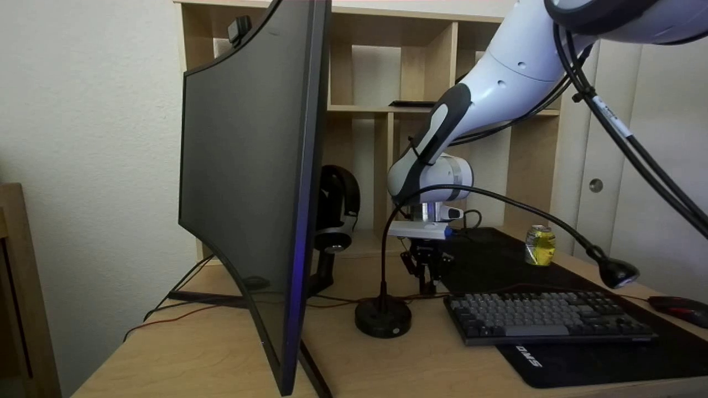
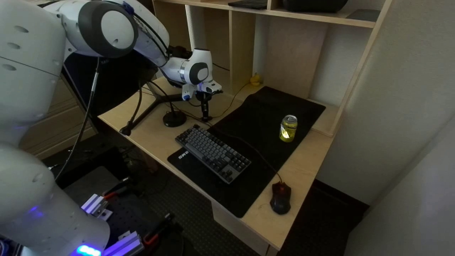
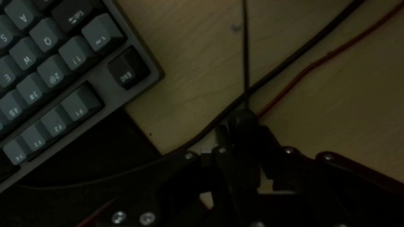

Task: Put the drink can on the mat then turn on the lamp

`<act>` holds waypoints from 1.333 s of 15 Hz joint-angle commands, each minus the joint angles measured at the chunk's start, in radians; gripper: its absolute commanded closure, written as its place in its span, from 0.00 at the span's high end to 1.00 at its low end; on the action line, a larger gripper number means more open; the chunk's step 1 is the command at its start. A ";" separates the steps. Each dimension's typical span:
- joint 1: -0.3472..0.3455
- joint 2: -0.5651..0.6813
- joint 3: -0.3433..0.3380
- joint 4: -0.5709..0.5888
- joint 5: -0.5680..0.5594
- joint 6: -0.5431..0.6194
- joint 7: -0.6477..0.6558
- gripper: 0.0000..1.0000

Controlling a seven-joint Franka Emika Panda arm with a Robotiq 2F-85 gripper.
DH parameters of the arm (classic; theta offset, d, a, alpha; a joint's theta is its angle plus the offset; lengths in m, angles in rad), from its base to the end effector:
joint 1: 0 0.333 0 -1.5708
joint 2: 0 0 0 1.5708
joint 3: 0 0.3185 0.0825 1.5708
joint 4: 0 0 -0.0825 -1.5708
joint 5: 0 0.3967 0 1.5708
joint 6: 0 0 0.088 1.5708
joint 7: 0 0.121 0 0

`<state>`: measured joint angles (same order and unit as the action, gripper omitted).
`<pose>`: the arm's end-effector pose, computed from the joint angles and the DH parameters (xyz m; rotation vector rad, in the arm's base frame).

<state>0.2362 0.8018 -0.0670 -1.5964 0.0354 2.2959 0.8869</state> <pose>0.6801 0.1217 0.1306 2.8692 -1.0875 -0.1146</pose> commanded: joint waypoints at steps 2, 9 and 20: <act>0.005 -0.002 -0.010 -0.002 -0.013 0.009 0.011 0.04; 0.002 -0.054 -0.012 -0.026 -0.017 -0.029 0.011 0.59; -0.016 -0.199 -0.019 -0.066 -0.067 -0.112 0.018 1.00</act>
<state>0.2334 0.6013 -0.1022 -1.6660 -0.0214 2.1845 0.8984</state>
